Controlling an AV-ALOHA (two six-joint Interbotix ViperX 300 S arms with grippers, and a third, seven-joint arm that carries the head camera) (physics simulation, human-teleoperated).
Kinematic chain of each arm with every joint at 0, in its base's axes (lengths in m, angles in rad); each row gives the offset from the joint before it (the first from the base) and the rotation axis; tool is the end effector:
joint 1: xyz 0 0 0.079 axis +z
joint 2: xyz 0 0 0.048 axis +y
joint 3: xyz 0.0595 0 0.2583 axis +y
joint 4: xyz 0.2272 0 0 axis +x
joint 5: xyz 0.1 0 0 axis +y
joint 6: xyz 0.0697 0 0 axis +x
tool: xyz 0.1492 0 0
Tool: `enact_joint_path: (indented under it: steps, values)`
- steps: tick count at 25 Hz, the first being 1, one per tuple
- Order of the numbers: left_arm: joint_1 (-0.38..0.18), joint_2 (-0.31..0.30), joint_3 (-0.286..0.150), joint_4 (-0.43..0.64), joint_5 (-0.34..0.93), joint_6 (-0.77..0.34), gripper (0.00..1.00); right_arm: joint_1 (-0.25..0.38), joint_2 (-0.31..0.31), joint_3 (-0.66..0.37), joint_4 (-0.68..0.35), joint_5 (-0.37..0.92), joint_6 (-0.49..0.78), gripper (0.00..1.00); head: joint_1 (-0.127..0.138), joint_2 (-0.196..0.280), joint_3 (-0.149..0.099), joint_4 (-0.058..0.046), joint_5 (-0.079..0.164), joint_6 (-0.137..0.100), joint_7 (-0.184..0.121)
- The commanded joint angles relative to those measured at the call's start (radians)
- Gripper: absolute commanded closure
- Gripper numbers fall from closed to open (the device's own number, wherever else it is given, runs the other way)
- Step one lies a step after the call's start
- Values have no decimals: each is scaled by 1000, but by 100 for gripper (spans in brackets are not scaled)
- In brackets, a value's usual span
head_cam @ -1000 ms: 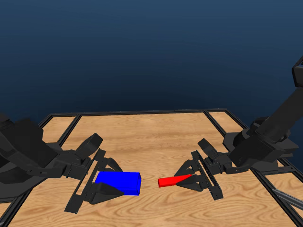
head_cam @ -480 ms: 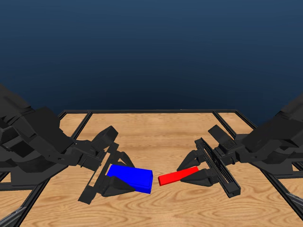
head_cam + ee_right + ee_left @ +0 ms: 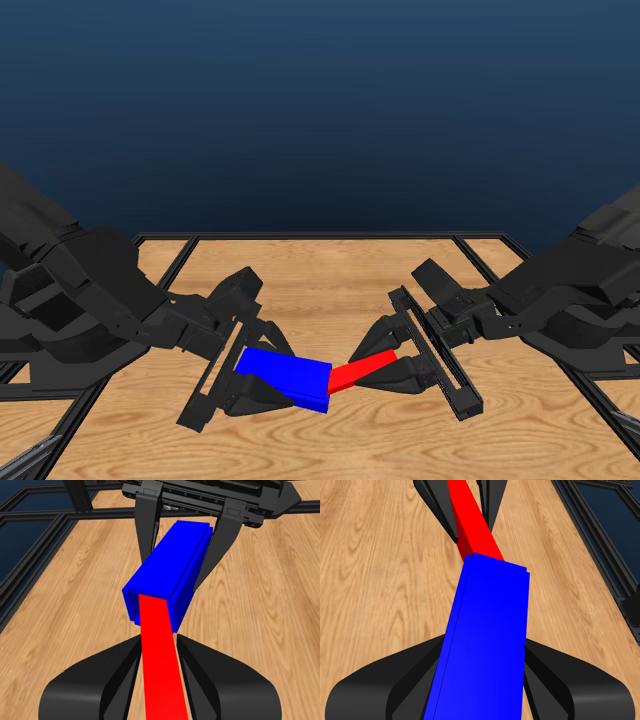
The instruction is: Insert peg into socket
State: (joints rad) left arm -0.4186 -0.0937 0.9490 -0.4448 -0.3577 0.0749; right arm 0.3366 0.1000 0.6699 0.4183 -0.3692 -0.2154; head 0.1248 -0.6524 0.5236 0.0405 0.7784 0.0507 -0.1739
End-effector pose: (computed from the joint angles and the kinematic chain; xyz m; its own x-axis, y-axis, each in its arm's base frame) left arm 0.4122 -0.1473 0.0334 0.8406 -0.2091 -0.4997 0.1102 0.9692 -0.2202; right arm 0.4983 0.1404 0.0600 0.8971 0.1586 -0.4124 -0.1283 0.9866 0.1004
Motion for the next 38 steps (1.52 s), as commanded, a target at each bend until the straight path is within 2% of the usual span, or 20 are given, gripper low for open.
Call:
enact_joint_path:
  steps: [1,4,5,8,9,11,12,13,15,21,23,24,25,27,28,29,30,31,33,38]
  values:
    - [-5,-18,-40,-4,-35,13,100,-33,28,-80,-29,-8,11,100,-1,-6,-9,0,-9,-1,5]
    - [0,-12,-49,-15,-46,15,100,-29,75,-146,-41,-20,43,100,0,-2,-11,0,-8,-5,9]
    - [4,-30,-54,-3,-24,16,100,-15,107,-208,-47,-5,64,100,0,0,-12,-1,-10,-6,11]
    - [-8,-11,-44,-28,-47,20,100,-4,170,-281,-80,89,161,100,1,3,-14,-1,-11,-7,11]
    - [-12,-21,-54,-31,-54,21,100,0,172,-284,-78,101,180,0,1,1,-14,-1,-12,-7,9]
    - [-16,-1,-32,3,-37,-15,100,-1,161,-273,-96,135,231,0,2,1,-15,-1,-13,-8,9]
    - [-18,9,-23,-24,-26,16,100,-1,147,-257,-98,140,254,0,2,-1,-14,-1,-14,-8,8]
    - [14,-7,-35,-25,3,-7,100,-1,139,-238,-106,158,280,0,1,-2,-14,-1,-14,-8,7]
    - [-16,-5,-35,-21,-29,5,100,2,123,-178,-116,174,334,0,-1,-3,-14,-1,-13,-6,8]
    - [-1,-1,-55,0,-10,-17,100,-5,28,-4,-133,192,472,0,-11,-12,-9,-3,-7,-3,12]
    - [-7,27,-60,11,-56,-3,100,-8,17,76,-125,193,513,0,-15,-17,-7,-4,-8,-3,15]
    - [-8,8,-66,-14,-31,-6,100,-9,-3,92,-101,193,523,0,-17,-20,-6,-4,-6,-2,17]
    - [-12,24,-46,-11,-38,-16,100,-2,-4,114,-103,140,561,0,-19,-22,-5,-4,-6,-2,18]
    - [-13,11,-70,-14,-20,-8,100,1,7,119,-101,153,557,0,-22,-26,-3,-5,-3,-2,23]
    - [-11,14,-71,-9,-24,-19,100,10,-11,135,-101,125,557,100,-24,-29,-1,-5,-1,-1,24]
    - [-15,36,-55,-19,-20,-11,100,16,-40,107,-121,144,544,100,-26,-31,0,-5,0,0,25]
    - [-17,37,-51,-12,-15,-13,100,13,-25,127,-126,157,530,100,-27,-32,0,-6,0,0,25]
    - [1,30,-59,-15,-6,-21,100,15,-45,89,-140,171,525,100,-29,-34,1,-6,1,1,25]
    - [-15,37,-64,-8,-7,-24,100,15,-56,23,-181,211,522,100,-30,-39,4,-6,3,2,23]
    - [-17,39,-81,2,-1,-48,100,0,3,-131,-336,382,585,100,-25,-44,8,-4,6,3,22]
